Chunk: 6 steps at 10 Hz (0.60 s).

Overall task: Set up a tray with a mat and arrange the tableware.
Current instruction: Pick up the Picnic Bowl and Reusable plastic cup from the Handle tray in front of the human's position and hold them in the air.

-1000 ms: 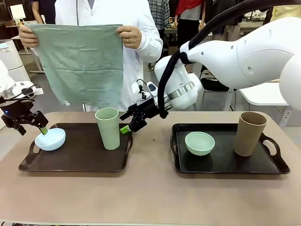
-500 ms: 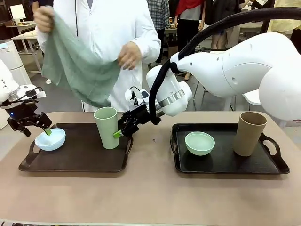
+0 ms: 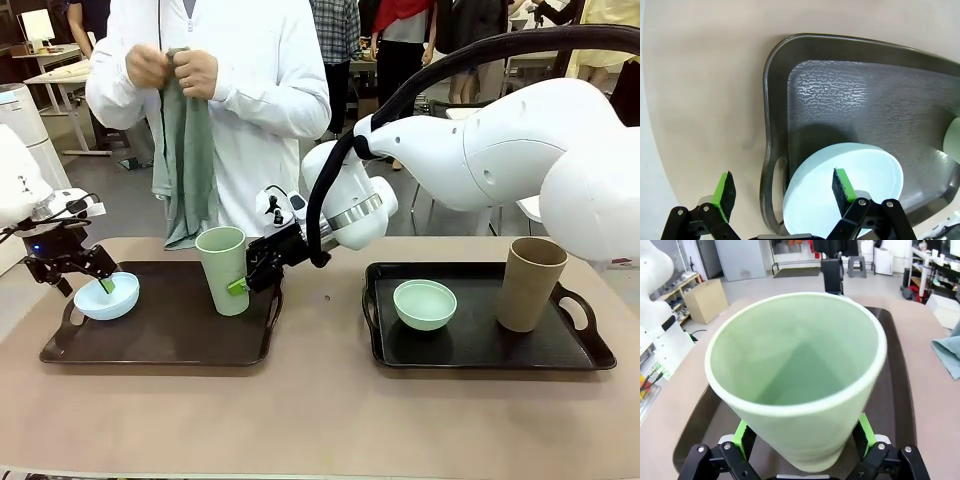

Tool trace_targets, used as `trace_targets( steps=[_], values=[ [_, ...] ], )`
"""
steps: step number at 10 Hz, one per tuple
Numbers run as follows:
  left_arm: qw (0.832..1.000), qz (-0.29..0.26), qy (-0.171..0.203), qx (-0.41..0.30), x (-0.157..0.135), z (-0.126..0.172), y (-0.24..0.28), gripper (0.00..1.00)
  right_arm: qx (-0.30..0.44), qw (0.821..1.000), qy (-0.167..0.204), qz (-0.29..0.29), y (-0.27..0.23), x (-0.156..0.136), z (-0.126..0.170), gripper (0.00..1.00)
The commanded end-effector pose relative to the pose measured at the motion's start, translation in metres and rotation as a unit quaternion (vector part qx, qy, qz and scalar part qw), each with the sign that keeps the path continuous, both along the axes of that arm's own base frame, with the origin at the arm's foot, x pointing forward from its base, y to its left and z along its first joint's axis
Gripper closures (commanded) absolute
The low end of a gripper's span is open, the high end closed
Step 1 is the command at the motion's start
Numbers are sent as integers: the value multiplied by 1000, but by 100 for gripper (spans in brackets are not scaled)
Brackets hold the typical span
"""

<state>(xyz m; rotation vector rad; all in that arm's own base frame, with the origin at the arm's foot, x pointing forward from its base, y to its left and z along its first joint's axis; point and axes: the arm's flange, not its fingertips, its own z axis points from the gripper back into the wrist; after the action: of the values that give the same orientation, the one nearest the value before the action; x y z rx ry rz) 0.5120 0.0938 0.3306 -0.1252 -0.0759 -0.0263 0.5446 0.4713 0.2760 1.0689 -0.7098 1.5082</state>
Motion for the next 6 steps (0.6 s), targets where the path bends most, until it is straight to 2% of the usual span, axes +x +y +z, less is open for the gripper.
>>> trace_targets(
  steps=[1, 4, 5, 6],
  values=[
    [1000, 5, 3, -8, 3, 4, 3, 0, -5, 1000, 18, 15, 9, 1, -2, 0],
    [1000, 8, 7, -11, 5, 4, 2, 0, 3, 999, 20, 30, 8, 1, -5, 0],
    [1000, 8, 7, -9, 5, 6, 2, 47, 0, 999, 16, 33, 7, 1, -5, 58],
    [1000, 9, 6, -7, 3, 8, 2, 53, -2, 999, 18, 29, 6, 1, -5, 58]
  ],
)
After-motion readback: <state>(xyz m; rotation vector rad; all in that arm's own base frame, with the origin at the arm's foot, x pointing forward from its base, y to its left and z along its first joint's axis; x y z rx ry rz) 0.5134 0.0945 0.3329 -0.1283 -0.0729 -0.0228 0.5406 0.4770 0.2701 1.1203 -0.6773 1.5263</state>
